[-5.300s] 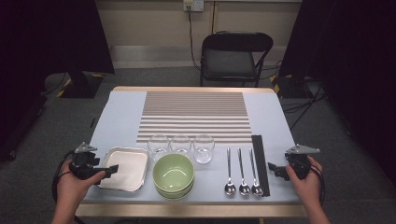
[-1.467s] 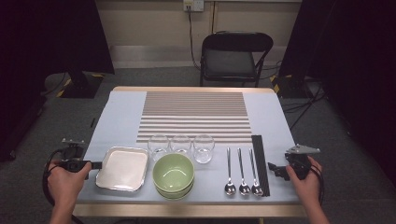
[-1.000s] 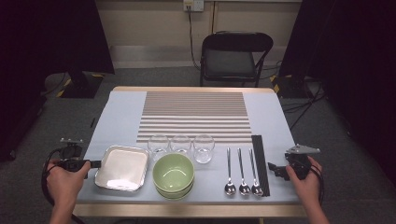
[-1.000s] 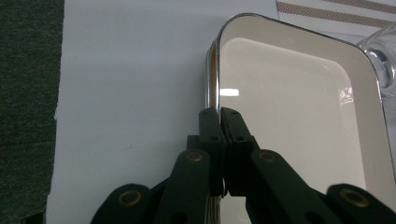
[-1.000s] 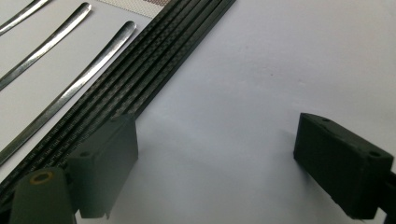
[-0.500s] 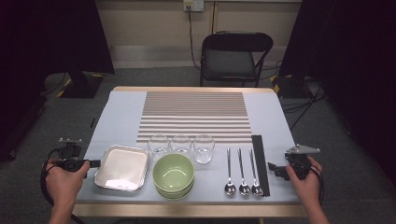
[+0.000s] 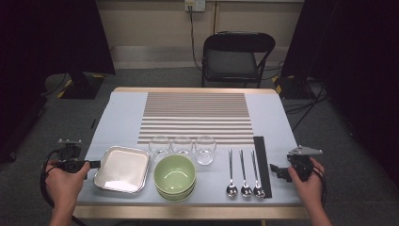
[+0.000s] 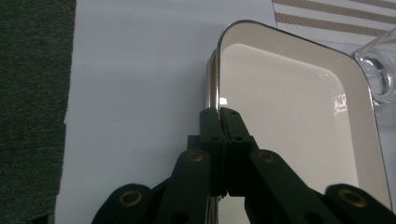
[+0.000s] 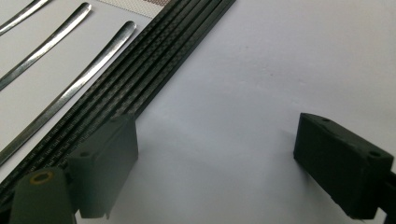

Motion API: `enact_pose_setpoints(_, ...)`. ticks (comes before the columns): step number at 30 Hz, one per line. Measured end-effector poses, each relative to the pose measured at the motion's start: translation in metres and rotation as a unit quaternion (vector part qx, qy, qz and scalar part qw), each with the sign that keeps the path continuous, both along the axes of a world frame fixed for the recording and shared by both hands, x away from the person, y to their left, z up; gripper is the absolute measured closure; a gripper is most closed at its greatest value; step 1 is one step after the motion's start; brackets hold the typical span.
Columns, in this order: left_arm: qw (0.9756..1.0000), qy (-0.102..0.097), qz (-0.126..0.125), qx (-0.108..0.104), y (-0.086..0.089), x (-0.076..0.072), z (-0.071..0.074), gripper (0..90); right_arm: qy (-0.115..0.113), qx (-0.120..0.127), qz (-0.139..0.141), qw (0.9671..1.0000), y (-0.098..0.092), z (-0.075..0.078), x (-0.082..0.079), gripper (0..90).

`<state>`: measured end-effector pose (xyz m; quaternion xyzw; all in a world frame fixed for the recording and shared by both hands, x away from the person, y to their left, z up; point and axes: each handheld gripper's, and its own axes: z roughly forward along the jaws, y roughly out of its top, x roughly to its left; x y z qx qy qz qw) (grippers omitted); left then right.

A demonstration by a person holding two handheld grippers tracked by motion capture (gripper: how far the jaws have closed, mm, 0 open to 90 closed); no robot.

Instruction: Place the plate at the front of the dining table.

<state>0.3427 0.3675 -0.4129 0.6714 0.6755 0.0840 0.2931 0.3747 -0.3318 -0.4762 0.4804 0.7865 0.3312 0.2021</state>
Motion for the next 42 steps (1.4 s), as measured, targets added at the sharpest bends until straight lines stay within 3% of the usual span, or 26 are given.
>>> enact_pose_setpoints(8,0.9999,-0.007,0.011,-0.003,0.005,-0.003,-0.001,89.4,0.001,0.000,0.000,1.0000,0.000,0.000,0.000,12.8)
enact_pose_setpoints(16,0.9999,-0.008,0.004,-0.008,0.007,-0.004,-0.002,89.1,0.001,0.000,0.000,1.0000,0.000,0.000,0.000,12.8)
enact_pose_setpoints(23,1.0000,-0.002,-0.004,0.001,0.006,-0.002,-0.006,85.3,0.001,0.000,0.000,1.0000,0.000,0.000,0.000,12.8)
enact_pose_setpoints(32,0.9998,-0.007,-0.008,-0.017,0.007,-0.001,-0.010,79.4,0.001,0.000,0.000,1.0000,0.000,0.000,0.000,12.8)
enact_pose_setpoints(42,0.9997,-0.003,-0.007,-0.022,0.006,0.002,-0.013,77.4,0.001,0.000,0.000,1.0000,0.000,0.000,0.000,12.8)
